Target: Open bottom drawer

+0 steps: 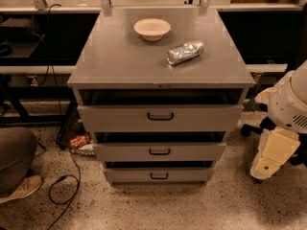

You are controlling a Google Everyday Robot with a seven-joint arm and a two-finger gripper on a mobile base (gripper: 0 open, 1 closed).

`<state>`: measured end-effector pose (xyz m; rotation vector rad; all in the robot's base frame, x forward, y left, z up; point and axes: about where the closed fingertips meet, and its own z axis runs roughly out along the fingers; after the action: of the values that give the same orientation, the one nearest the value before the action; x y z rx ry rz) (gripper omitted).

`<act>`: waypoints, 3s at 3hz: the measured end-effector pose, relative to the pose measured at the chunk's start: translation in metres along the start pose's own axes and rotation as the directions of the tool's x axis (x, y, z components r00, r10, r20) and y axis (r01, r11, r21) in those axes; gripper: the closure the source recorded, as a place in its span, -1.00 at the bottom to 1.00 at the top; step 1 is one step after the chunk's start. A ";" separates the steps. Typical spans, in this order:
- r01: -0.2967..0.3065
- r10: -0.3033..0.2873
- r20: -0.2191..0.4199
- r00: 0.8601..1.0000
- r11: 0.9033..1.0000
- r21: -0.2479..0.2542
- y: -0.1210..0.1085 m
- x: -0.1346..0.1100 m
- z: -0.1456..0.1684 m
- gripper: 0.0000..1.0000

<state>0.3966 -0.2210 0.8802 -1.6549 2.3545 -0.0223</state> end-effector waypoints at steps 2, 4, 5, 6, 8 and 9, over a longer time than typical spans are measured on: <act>-0.030 0.034 0.030 0.999 0.993 -0.110 0.040 0.004 0.120 -1.00; -0.055 0.096 0.153 0.984 0.967 -0.251 0.085 -0.023 0.279 -1.00; -0.086 0.139 0.193 0.971 0.961 -0.264 0.083 -0.027 0.315 -1.00; -0.086 0.139 0.193 0.971 0.961 -0.264 0.083 -0.027 0.315 -1.00; -0.128 0.170 0.169 0.971 0.963 -0.237 0.076 -0.005 0.436 -1.00; -0.160 0.204 0.204 0.957 0.964 -0.211 0.059 0.000 0.511 -1.00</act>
Offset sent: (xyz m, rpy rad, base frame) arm -0.0107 0.0517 -0.2483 0.1645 0.1346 -0.0195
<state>0.4555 -0.1300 0.3774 -1.4229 2.3834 0.4190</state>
